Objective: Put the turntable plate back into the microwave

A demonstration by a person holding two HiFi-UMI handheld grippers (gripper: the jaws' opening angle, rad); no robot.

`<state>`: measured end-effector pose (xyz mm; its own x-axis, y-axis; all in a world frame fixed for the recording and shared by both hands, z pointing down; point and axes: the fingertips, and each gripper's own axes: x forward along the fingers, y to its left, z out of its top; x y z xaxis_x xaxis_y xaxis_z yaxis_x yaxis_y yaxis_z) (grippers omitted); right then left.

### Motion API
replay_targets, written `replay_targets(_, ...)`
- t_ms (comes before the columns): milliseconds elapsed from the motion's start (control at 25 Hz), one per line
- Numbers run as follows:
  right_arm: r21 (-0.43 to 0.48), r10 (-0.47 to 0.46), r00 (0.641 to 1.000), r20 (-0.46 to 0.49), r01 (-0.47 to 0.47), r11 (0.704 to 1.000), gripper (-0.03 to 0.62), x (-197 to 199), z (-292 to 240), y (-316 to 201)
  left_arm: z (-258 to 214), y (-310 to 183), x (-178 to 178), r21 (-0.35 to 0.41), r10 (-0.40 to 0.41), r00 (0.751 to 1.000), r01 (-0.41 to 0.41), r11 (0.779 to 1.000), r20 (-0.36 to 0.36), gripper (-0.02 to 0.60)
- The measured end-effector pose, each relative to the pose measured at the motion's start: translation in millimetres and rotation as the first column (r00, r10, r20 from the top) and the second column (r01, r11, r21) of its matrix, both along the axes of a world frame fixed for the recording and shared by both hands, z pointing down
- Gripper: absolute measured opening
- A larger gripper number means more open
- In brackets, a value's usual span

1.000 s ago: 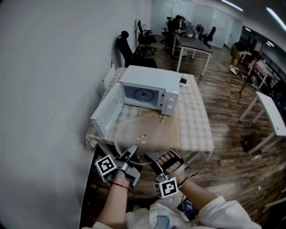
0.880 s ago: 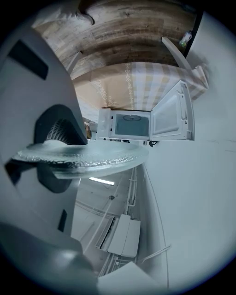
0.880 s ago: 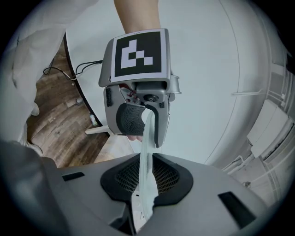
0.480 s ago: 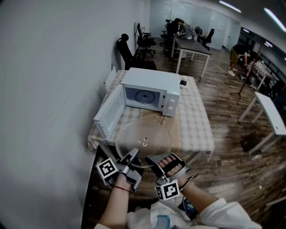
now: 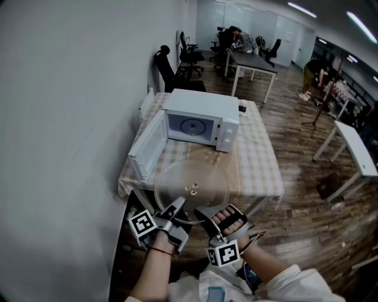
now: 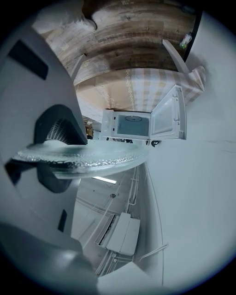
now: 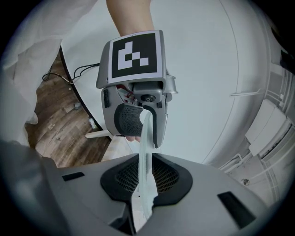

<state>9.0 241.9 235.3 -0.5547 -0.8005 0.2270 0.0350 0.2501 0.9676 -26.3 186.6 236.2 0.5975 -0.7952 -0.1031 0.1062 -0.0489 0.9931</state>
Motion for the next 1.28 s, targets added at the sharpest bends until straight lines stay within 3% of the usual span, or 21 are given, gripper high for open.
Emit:
replay_targets(320,-0.033,-0.019,1.0,-0.01,0.019,0.999,0.06,1,15,-39,14,-38,1,-0.004,-0.008,1.0,0.008,1.0,0.008,0.018)
replay_targets(880,-0.018,-0.056,0.997,-0.05,0.055,0.998,0.058,19,59,-161,61,-161,20,-0.034,-0.021,1.0,0.021,0.999,-0.016,0.018)
replay_targets(1280,-0.024,-0.055,0.997,-0.053,0.054,0.998,0.06,14,95,-234,95,-234,15,-0.008,-0.011,1.0,0.011,1.0,-0.014,0.017)
